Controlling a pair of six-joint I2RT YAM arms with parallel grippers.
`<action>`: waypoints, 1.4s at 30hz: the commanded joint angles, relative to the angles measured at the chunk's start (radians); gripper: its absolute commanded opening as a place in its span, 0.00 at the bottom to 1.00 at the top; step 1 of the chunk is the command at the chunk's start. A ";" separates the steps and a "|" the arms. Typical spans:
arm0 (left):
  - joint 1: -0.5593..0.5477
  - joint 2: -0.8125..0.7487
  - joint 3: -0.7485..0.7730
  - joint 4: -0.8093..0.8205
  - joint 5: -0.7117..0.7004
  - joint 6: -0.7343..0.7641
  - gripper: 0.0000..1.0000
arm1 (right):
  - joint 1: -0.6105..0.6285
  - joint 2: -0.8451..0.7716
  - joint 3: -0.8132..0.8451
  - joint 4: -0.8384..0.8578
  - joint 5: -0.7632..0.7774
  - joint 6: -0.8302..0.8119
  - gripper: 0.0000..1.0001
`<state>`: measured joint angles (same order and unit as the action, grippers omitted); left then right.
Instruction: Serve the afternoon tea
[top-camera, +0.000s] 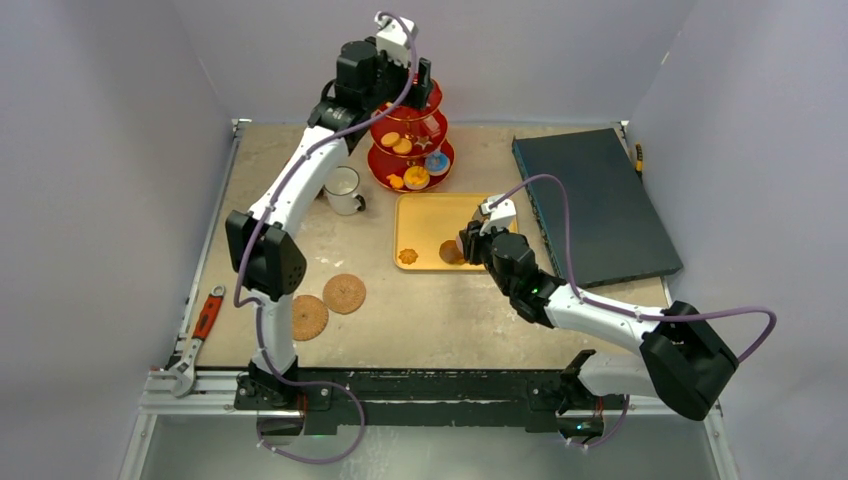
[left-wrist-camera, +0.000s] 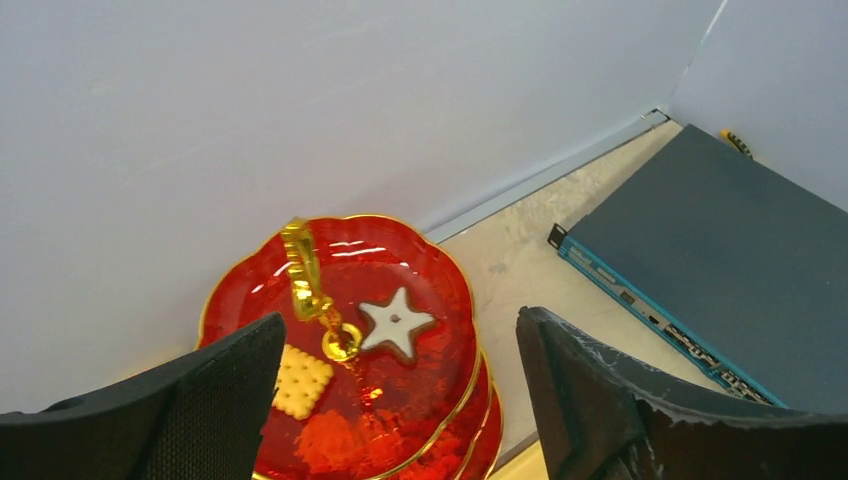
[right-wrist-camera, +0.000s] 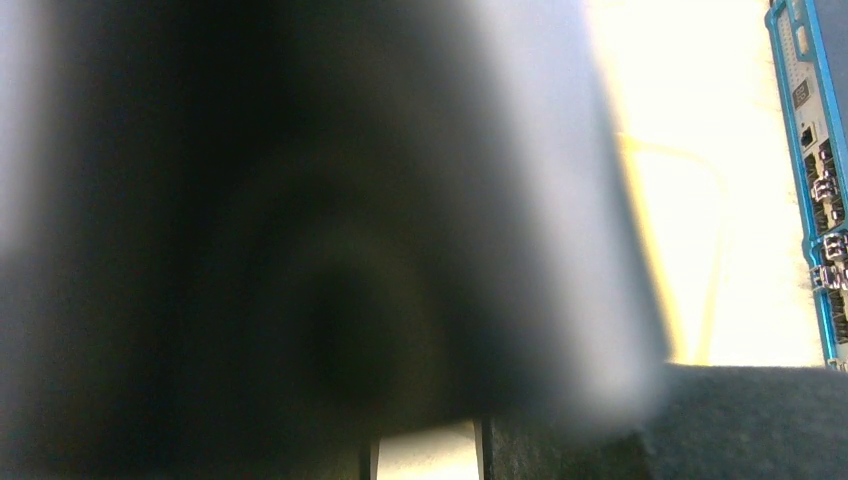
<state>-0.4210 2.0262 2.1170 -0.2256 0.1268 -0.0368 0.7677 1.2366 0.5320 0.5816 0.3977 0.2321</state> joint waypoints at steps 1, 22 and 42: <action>0.062 -0.045 0.050 0.042 0.035 -0.010 0.90 | 0.004 -0.025 -0.003 0.045 0.001 0.015 0.33; 0.083 0.164 0.221 0.061 0.193 -0.085 0.54 | 0.004 -0.019 -0.002 0.035 0.011 0.023 0.33; 0.003 0.108 0.124 0.111 -0.316 -0.131 0.00 | 0.004 -0.005 -0.012 0.053 -0.012 0.026 0.33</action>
<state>-0.4030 2.2032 2.2574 -0.1337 -0.0242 -0.1184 0.7677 1.2369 0.5262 0.5827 0.3931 0.2474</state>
